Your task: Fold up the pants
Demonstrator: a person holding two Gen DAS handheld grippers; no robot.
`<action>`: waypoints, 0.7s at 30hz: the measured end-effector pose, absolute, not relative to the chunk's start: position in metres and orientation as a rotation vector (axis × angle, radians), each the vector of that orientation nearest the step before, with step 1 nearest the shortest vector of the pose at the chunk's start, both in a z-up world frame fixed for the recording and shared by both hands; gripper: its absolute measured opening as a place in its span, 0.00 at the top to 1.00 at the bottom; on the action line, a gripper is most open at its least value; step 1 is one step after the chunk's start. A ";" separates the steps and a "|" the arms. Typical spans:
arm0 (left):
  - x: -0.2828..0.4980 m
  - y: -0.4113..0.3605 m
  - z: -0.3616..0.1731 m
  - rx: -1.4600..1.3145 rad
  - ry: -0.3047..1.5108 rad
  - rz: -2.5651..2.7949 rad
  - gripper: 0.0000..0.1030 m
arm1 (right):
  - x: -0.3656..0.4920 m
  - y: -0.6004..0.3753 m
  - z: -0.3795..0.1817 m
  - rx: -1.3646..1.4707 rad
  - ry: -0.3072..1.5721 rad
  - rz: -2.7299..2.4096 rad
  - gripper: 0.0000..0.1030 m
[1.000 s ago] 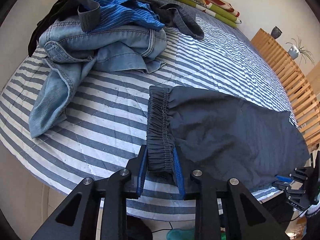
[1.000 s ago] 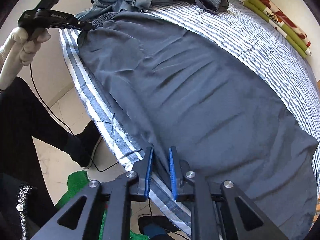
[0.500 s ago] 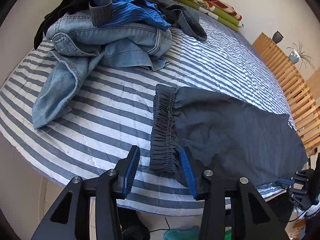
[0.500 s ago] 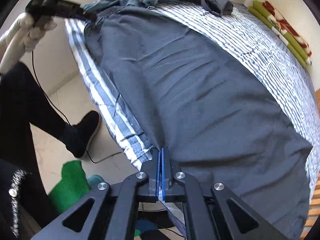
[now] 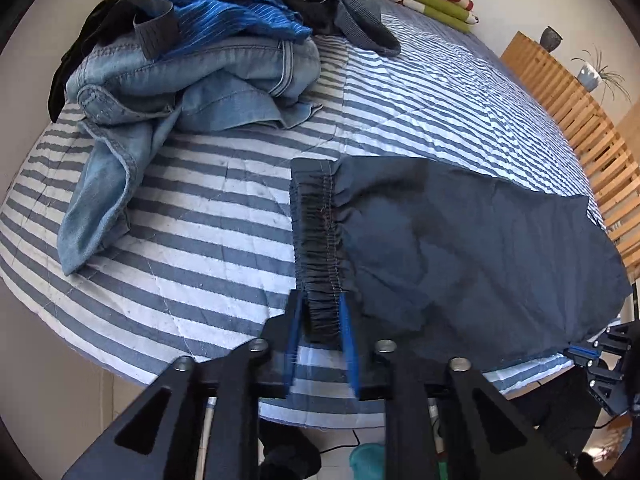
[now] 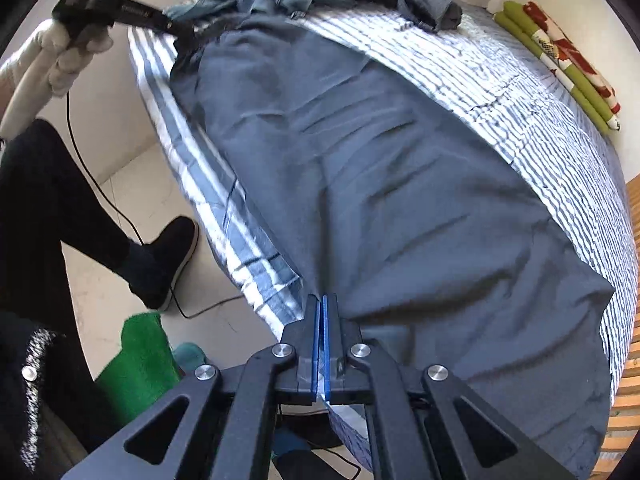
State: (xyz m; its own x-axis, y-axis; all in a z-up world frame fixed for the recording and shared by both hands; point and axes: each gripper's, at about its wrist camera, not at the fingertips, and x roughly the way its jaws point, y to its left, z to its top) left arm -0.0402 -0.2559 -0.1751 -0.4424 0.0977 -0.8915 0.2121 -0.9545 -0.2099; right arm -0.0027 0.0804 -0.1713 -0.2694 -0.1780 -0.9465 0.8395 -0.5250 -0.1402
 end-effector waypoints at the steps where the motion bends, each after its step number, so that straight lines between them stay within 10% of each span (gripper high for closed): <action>1: -0.039 -0.259 -0.176 1.604 0.459 -2.563 0.43 | 0.001 0.079 -0.177 1.270 0.904 -1.859 0.98; 5: -0.046 -0.262 -0.193 1.637 0.508 -2.537 0.35 | 0.003 0.080 -0.182 1.277 0.918 -1.842 0.99; 9: -0.052 -0.236 -0.206 1.631 0.369 -2.576 0.65 | -0.004 0.086 -0.177 1.310 0.868 -1.821 0.96; 14: -0.051 -0.233 -0.197 1.582 0.445 -2.621 0.86 | -0.011 0.090 -0.154 1.307 0.710 -1.856 0.61; 21: -0.041 -0.206 -0.193 1.510 0.447 -2.730 0.87 | -0.054 0.059 -0.093 1.266 0.318 -1.889 0.47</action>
